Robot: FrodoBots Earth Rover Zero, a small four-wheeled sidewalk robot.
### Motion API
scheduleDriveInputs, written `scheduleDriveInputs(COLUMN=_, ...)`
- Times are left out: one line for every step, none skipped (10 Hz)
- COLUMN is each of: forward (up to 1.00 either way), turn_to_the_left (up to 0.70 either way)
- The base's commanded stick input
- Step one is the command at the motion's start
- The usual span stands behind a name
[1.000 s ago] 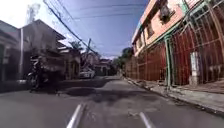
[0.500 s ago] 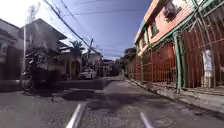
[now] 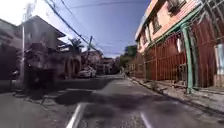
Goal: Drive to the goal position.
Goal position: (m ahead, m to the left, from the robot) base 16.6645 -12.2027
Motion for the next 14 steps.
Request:
scheduleDriveInputs(forward=0.85, turn_to_the_left=0.0)
scheduleDriveInputs(forward=0.85, turn_to_the_left=0.0)
scheduleDriveInputs(forward=0.85, turn_to_the_left=0.0)
scheduleDriveInputs(forward=0.85, turn_to_the_left=0.0)
scheduleDriveInputs(forward=0.85, turn_to_the_left=0.0)
scheduleDriveInputs(forward=0.85, turn_to_the_left=0.0)
scheduleDriveInputs(forward=0.85, turn_to_the_left=0.0)
scheduleDriveInputs(forward=0.85, turn_to_the_left=0.0)
scheduleDriveInputs(forward=0.85, turn_to_the_left=0.0)
scheduleDriveInputs(forward=0.85, turn_to_the_left=0.0)
scheduleDriveInputs(forward=0.85, turn_to_the_left=0.0)
scheduleDriveInputs(forward=0.85, turn_to_the_left=0.0)
scheduleDriveInputs(forward=0.85, turn_to_the_left=0.0)
scheduleDriveInputs(forward=0.85, turn_to_the_left=0.0)
